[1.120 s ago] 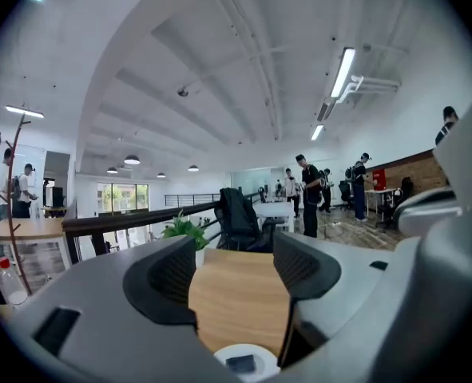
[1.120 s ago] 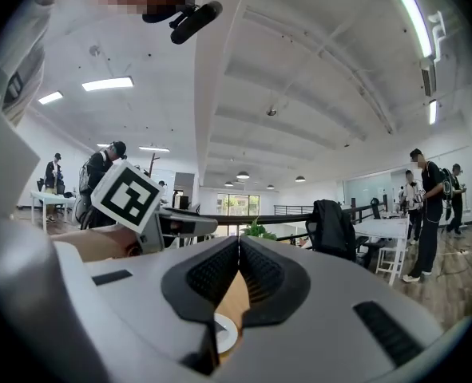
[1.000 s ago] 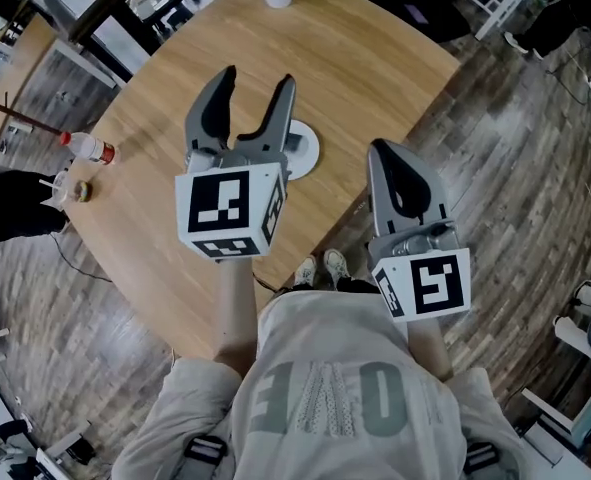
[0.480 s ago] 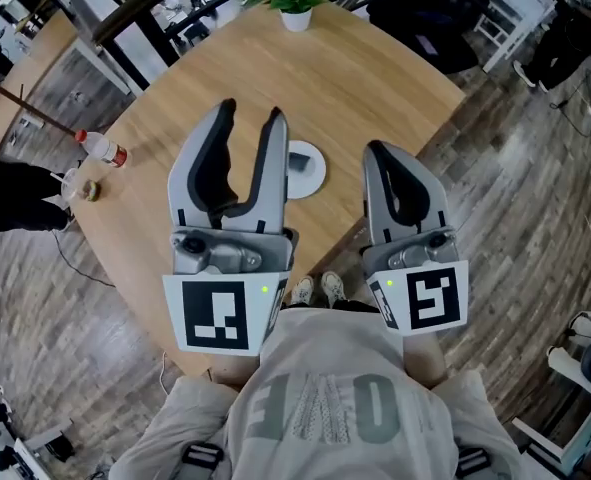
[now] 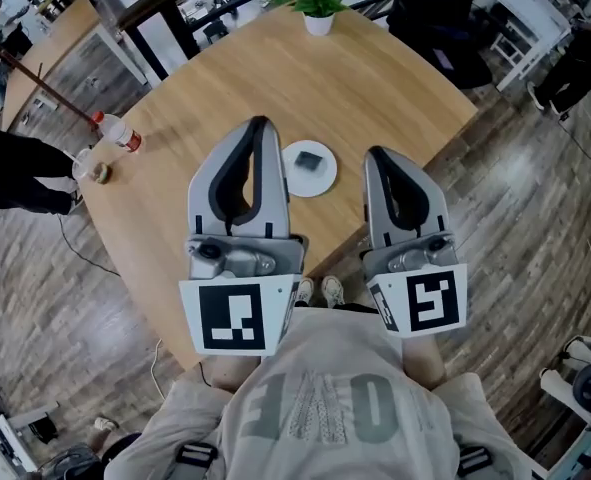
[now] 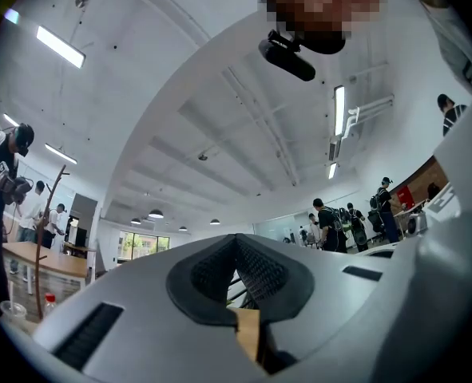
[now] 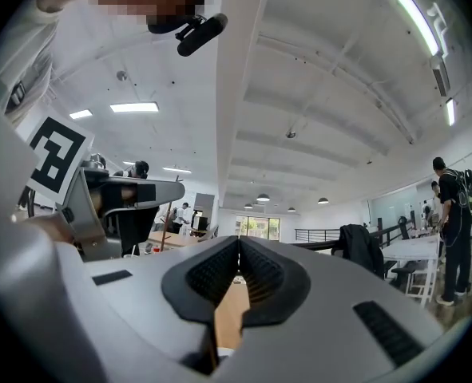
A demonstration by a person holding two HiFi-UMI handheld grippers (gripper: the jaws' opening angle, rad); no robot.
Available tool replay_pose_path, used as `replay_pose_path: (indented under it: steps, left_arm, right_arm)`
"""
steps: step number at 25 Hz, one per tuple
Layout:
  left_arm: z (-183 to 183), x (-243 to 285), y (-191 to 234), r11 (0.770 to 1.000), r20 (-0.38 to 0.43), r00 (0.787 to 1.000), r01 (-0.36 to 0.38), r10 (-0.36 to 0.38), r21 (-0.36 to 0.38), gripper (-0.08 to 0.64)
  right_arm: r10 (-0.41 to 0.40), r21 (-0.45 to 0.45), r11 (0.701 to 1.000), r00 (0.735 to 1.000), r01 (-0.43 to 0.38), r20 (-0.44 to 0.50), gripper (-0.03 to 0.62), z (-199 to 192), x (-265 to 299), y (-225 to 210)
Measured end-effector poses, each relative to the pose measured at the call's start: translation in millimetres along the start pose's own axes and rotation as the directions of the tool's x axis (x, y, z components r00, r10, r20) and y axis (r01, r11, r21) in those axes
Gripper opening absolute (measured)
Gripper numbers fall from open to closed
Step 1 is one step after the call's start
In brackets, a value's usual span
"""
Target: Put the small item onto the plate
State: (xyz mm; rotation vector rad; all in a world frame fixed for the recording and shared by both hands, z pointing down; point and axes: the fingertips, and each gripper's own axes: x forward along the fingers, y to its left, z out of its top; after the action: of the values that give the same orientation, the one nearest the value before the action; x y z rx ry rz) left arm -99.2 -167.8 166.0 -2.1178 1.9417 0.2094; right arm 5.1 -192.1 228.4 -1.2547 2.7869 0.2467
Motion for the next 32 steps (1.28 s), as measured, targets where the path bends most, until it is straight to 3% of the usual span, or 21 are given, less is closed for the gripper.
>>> replay_pose_path:
  steps: [11,32]
  left_arm:
    - [-7.0,-8.6,21.3,0.997,-0.032,0.997,-0.067,0.067,0.024,0.009]
    - [-12.0,-9.2,22.8,0.997,-0.040,0.996,-0.075,0.076,0.023,0.009]
  right_arm:
    - [0.002,-0.038,0.999,1.000,-0.002,0.005,0.018,5.1,2.1,3.7]
    - [0.000,-0.028,1.000,1.000,0.000,0.019,0.017,8.4,3.1,-0.4]
